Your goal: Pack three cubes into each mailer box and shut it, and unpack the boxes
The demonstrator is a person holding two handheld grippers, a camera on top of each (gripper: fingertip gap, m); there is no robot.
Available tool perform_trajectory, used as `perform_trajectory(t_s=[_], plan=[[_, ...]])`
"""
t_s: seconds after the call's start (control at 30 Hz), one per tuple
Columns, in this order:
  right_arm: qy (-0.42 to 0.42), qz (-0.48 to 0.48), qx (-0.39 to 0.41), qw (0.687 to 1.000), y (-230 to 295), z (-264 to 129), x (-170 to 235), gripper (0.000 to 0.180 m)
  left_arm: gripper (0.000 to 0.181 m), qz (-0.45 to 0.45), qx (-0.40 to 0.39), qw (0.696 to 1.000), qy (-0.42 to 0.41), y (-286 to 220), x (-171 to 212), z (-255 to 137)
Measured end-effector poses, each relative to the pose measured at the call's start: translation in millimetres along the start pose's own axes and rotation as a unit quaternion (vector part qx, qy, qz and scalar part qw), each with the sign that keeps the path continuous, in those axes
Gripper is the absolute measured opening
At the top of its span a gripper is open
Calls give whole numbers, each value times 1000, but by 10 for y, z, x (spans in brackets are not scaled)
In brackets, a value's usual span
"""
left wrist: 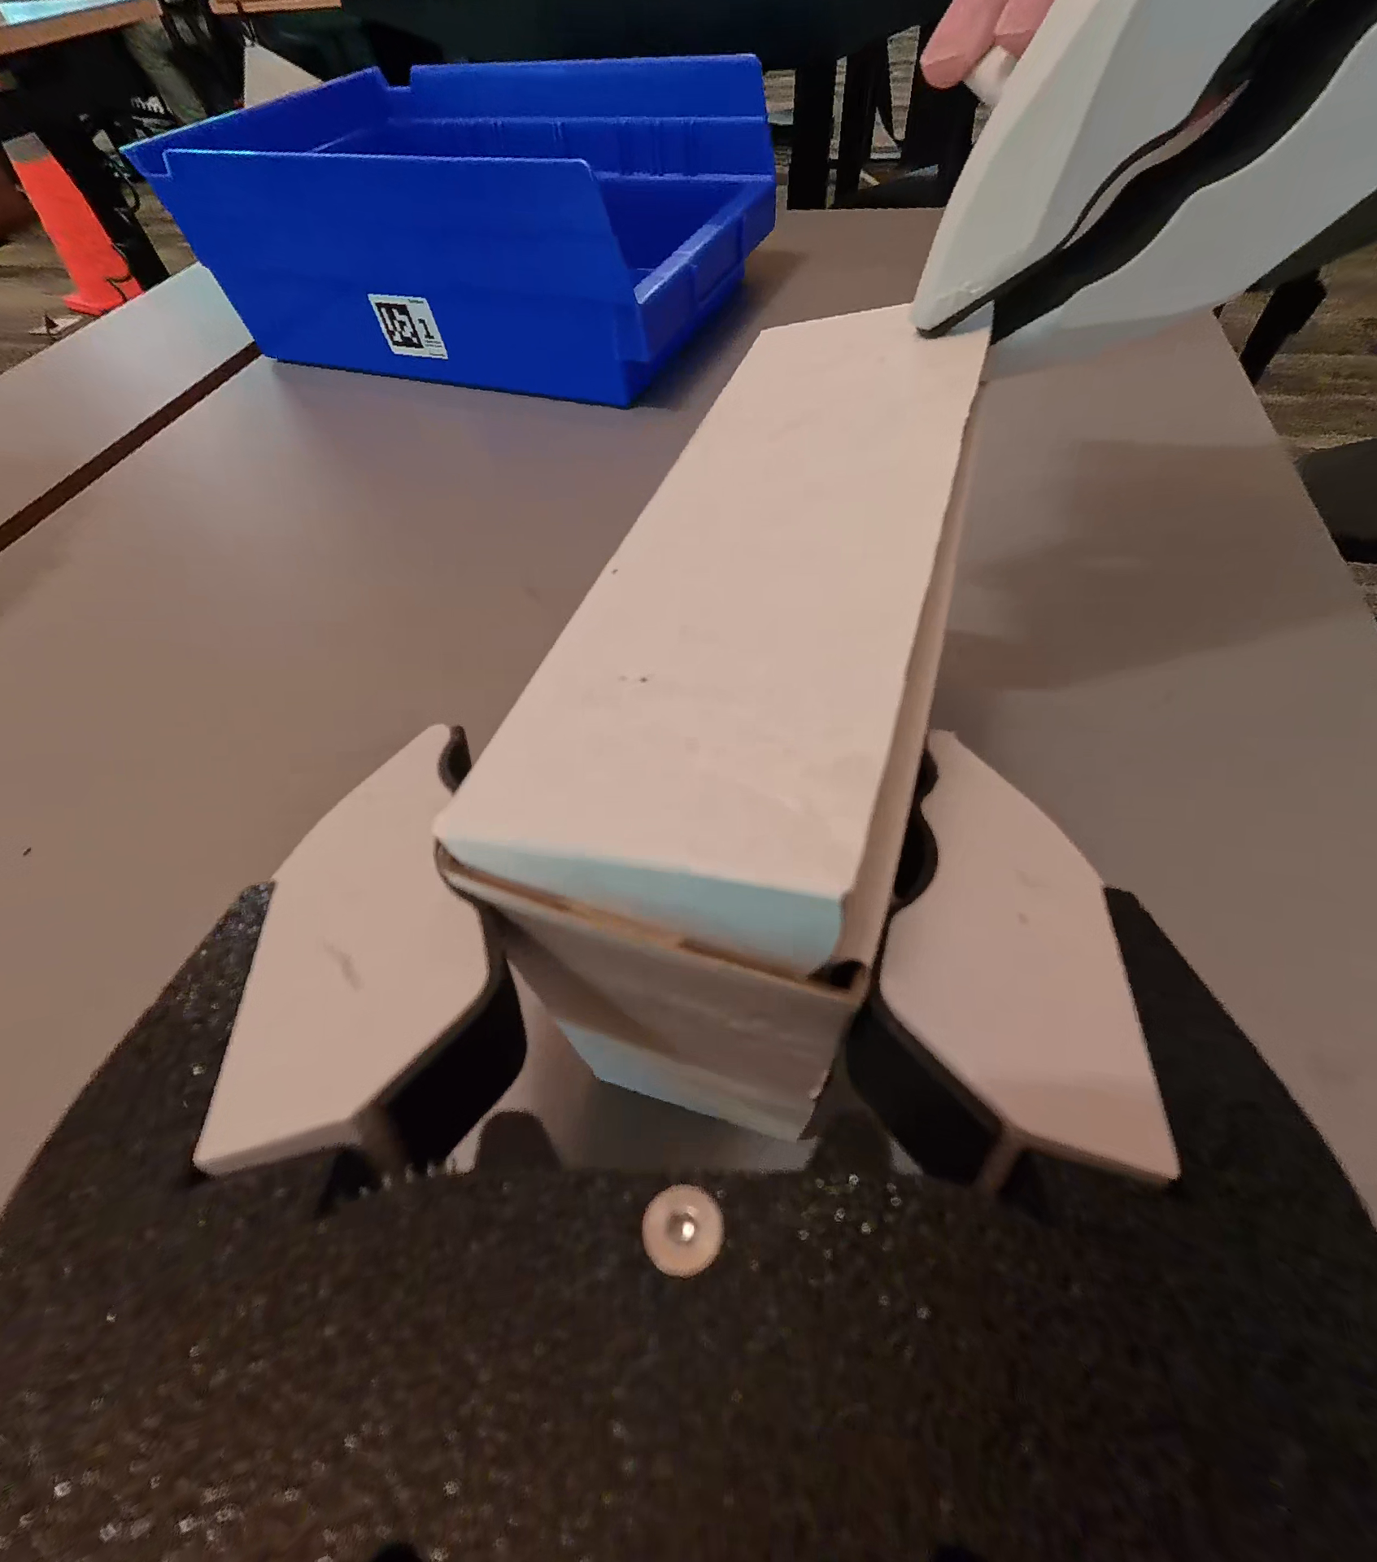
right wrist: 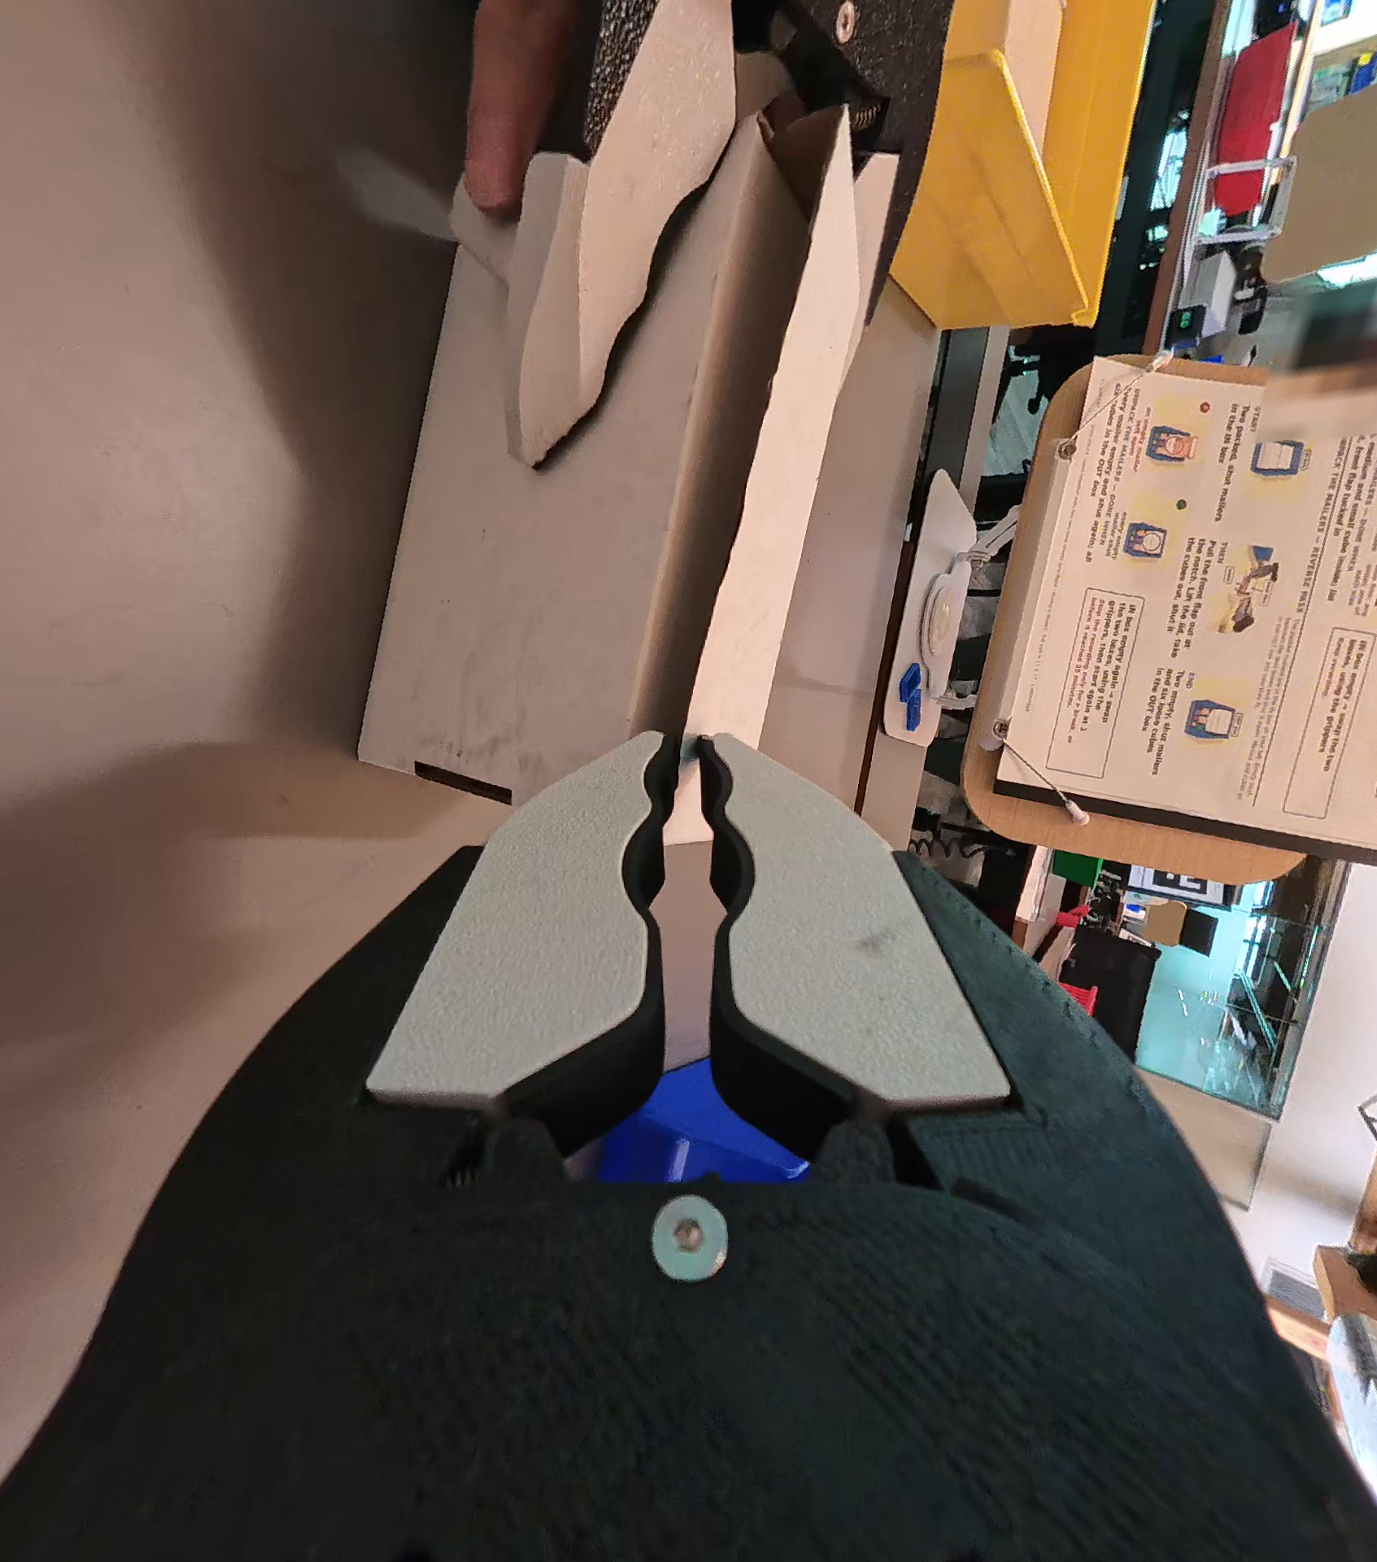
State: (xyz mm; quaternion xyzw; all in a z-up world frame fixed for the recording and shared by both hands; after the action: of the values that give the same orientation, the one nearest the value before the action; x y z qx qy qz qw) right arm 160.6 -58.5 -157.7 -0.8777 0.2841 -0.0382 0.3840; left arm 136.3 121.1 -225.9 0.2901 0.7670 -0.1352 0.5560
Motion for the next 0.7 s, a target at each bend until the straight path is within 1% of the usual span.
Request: perform_trajectory(t_s=[0.1, 0.27, 0.43, 0.5, 0.6, 0.67, 0.7], plan=[[10, 2, -14, 1000, -38, -13, -8, 5, 95, 0, -7, 1000, 2, -5, -1, 1], [-12, 66, -7, 998, -213, -67, 66, 3, 94, -11, -25, 1000, 11, -10, -13, 31], [-21, 95, -18, 995, -327, -97, 75, 3, 93, -16, -28, 999, 25, 7, -16, 48], [-19, 91, -8, 996, -393, -106, 47, 3, 93, -25, -31, 999, 30, 19, -12, 44], [7, 71, 1, 997, -454, -74, 18, 2, 92, -37, -35, 998, 38, 41, -11, 36], [6, 85, -14, 996, -459, -65, 14, 3, 93, -32, -33, 998, 40, 38, -11, 34], [7, 77, -26, 997, -444, -77, 8, 3, 93, -22, -30, 998, 40, 26, -10, 35]])
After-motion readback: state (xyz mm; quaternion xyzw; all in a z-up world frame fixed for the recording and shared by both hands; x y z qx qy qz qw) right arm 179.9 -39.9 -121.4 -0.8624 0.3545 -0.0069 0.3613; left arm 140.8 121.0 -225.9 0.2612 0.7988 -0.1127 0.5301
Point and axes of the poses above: each gripper's, where its closed fingertips meet, z out along the fingers, x out of its underside, y = z × x across the jaws, the point moved 8 cm from there along -z, back along the fingers, and after that the axes turned 9 degrees about -x, right-handed, at the moved point
